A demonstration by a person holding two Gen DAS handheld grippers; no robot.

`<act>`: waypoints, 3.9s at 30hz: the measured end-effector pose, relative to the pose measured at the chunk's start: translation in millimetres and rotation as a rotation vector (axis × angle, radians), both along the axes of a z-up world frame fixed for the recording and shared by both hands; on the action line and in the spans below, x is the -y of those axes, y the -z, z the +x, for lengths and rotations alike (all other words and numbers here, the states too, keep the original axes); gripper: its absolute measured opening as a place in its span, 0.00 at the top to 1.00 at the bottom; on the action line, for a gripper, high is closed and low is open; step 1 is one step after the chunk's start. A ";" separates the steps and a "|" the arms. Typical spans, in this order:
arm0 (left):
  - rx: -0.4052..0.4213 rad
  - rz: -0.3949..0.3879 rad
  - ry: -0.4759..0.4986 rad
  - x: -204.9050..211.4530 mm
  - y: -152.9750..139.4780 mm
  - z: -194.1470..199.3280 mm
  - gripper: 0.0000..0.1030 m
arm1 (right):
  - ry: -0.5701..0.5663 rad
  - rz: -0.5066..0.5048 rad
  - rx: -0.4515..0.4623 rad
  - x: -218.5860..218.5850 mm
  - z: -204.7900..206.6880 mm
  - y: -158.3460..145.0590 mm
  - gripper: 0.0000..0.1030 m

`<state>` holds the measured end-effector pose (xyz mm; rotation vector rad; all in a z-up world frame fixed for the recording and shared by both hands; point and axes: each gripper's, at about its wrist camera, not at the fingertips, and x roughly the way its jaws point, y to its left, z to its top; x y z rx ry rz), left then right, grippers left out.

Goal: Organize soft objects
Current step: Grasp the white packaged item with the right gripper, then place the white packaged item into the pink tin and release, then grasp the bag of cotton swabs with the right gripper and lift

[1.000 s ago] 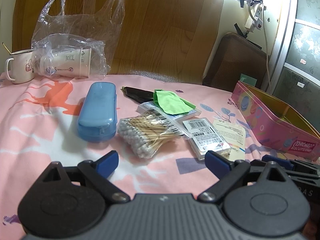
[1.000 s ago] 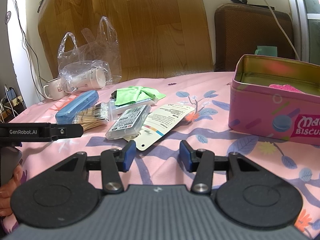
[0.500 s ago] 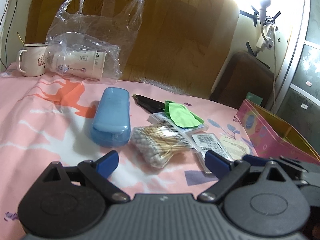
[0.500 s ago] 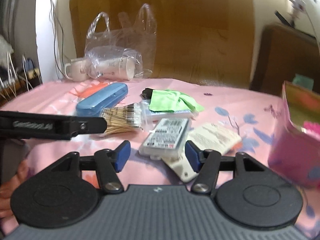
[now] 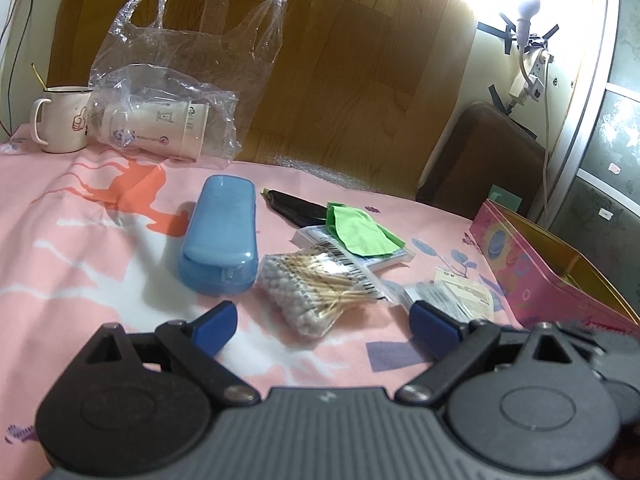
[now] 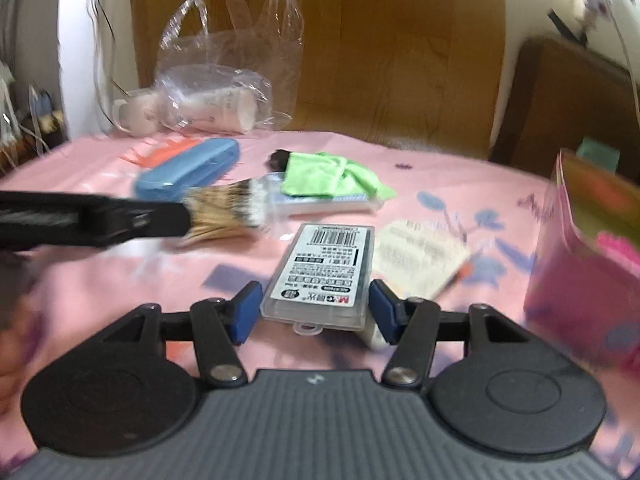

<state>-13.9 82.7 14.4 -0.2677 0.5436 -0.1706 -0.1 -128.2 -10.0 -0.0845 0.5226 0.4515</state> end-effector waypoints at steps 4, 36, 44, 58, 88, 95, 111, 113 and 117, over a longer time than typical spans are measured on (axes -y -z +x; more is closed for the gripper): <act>-0.005 0.001 0.024 1.3 0.1 0.9 0.07 | 0.003 0.082 -0.025 19.0 -27.8 3.5 0.41; -0.263 -0.271 0.430 94.9 -22.2 25.4 0.71 | 0.091 0.374 0.118 90.5 -60.6 -10.2 0.41; -0.152 -0.178 0.596 191.6 -68.6 81.5 0.71 | 0.297 0.276 0.295 155.6 -29.0 -34.7 0.41; -0.153 -0.054 0.620 288.9 -47.6 112.9 0.59 | 0.616 0.186 0.284 238.3 -5.0 -5.5 0.41; 0.047 -0.004 -0.004 -39.4 1.5 -14.5 0.31 | -0.047 0.416 -0.199 -10.2 69.6 -6.7 0.43; 0.066 -0.034 0.014 -41.2 4.1 -20.2 0.30 | -0.075 0.425 -0.303 -22.7 79.9 7.4 0.60; 0.029 -0.068 -0.003 -46.6 6.9 -15.0 0.27 | -0.275 0.398 -0.286 -15.0 -18.4 13.0 0.55; 0.024 -0.060 -0.006 -45.4 7.1 -14.6 0.26 | -0.262 0.395 -0.267 -11.8 -26.2 13.5 0.54; 0.023 -0.051 -0.010 -44.7 7.2 -15.2 0.24 | -0.219 0.419 -0.248 1.0 -27.2 12.7 0.51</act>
